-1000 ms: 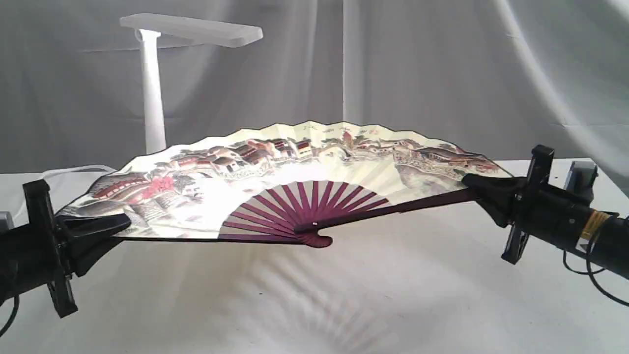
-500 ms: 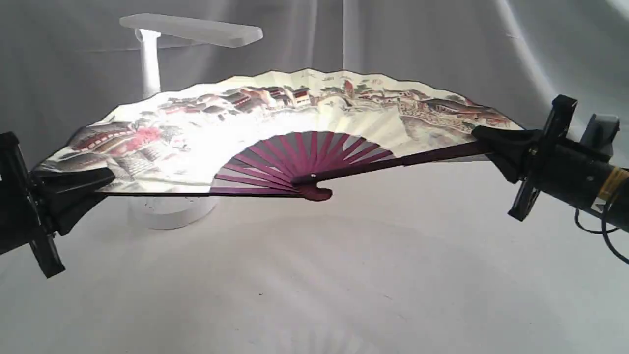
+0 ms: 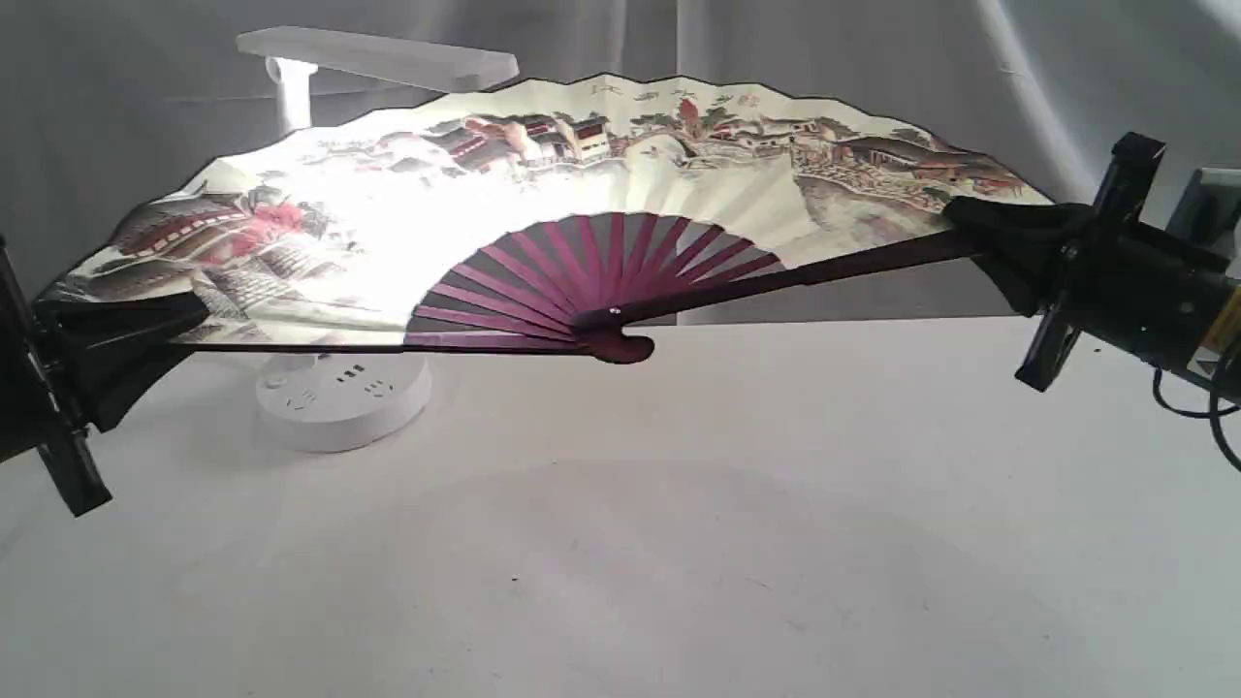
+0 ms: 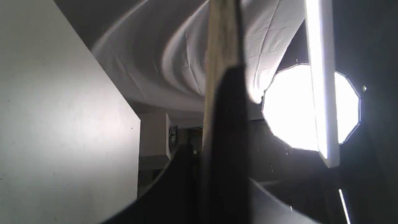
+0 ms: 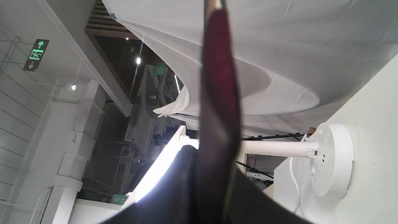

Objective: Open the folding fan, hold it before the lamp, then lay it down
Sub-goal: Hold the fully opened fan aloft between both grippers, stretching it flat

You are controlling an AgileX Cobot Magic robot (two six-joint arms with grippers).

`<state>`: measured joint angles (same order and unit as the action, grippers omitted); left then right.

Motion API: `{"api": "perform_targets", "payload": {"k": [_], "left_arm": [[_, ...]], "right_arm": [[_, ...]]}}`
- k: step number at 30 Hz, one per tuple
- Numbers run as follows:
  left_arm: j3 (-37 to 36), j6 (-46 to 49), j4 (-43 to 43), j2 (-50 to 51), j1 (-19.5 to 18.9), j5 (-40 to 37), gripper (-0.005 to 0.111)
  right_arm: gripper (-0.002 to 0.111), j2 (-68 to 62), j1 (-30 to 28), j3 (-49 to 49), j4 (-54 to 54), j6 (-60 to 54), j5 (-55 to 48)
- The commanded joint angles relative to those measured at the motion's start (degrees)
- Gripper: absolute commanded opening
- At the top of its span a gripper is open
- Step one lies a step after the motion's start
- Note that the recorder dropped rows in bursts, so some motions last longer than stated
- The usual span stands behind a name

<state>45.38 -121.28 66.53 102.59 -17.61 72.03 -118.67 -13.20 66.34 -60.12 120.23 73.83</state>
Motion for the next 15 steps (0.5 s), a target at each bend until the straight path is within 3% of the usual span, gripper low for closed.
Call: {"api": "perform_targets", "payload": {"k": [1,15], "left_arm": [[-0.02,-1.24,-5.7,-1.32,-1.8,-2.07,0.0],[-0.02,-1.24,-5.13,-1.9,-1.8,-2.07,0.0]], "right_arm": [[0.0,0.54,-2.16,0.11,6.15,-0.71,-3.86],[0.0,0.54,-2.16,0.11,6.15,-0.71,-3.86]]}}
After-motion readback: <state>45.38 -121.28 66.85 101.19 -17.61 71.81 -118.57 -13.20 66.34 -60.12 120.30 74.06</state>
